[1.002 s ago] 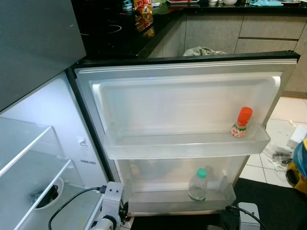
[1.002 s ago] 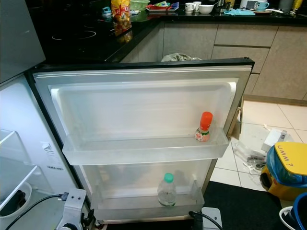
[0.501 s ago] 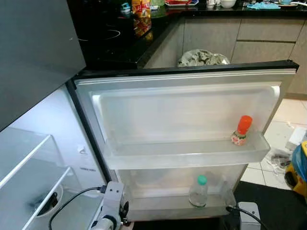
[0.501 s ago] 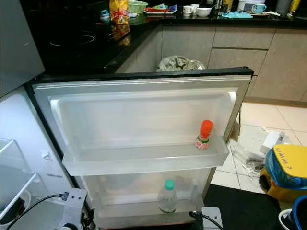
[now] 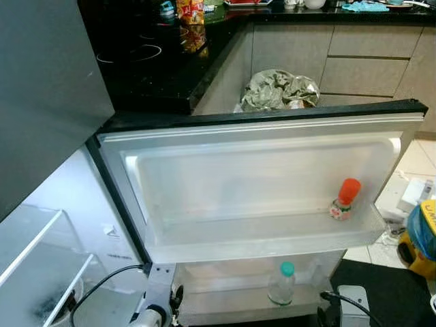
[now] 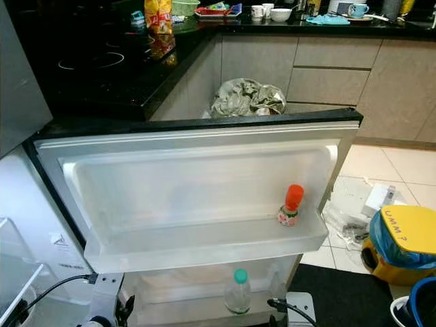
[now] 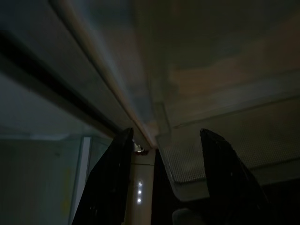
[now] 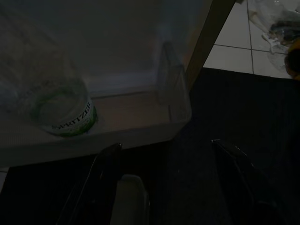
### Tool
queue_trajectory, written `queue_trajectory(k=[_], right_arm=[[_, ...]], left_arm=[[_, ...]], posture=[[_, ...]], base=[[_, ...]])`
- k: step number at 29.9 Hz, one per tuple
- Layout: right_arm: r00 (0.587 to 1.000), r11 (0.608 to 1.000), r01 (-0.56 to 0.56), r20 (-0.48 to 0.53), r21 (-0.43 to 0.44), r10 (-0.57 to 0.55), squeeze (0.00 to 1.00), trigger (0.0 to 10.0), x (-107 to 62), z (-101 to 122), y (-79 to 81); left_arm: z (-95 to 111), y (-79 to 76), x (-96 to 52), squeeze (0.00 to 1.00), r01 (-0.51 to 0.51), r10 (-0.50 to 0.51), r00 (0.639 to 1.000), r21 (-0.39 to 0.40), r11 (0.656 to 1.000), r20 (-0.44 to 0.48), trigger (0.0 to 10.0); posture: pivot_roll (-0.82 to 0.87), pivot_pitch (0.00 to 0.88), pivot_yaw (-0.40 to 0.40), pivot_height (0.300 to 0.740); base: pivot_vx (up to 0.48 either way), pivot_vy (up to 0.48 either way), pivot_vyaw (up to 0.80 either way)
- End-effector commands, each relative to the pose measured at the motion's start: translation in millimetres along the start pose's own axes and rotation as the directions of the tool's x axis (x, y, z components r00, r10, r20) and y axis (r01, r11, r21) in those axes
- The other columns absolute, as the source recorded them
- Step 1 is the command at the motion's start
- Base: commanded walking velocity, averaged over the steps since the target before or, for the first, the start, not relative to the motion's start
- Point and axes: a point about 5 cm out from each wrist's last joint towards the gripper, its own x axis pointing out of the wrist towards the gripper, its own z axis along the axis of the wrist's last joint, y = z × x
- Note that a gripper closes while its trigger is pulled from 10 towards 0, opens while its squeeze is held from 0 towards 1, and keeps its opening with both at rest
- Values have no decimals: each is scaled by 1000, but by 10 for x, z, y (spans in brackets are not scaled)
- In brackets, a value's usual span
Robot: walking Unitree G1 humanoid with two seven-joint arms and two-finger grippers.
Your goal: Restocking fridge
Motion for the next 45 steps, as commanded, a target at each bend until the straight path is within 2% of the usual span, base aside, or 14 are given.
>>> queue_trajectory(k=[1,14,24,29,45], right_arm=[[1000,1000,-1,-1,17,1,0,10000,-16,-38,6],[1000,1000,-14,16,24,14,0,10000,-20,-30,37],[998,998,-27,53,60,24,0,10000,-18,13,35],[999,999,-20,42,32,19,0,10000,-13,12,27],[998,1000,-22,62,18,21,0,10000,-2,55,7]], left_arm=[[-10,-27,-3,0,14,-14,1000,9,1000,1,10000],[-11,-27,-7,0,20,-20,1000,18,1000,5,10000],[0,-16,-5,0,23,-23,1000,25,999,8,10000],[-2,-20,-4,0,24,-24,1000,27,999,6,10000],[-15,-18,-11,0,23,-24,1000,24,999,5,10000]], posture=[[-56,0,12,640],[-53,0,13,640],[-52,0,16,640],[-55,0,19,665],[-55,0,16,665]], base=[[0,0,0],[0,0,0],[0,0,0],[0,0,0],[0,0,0]])
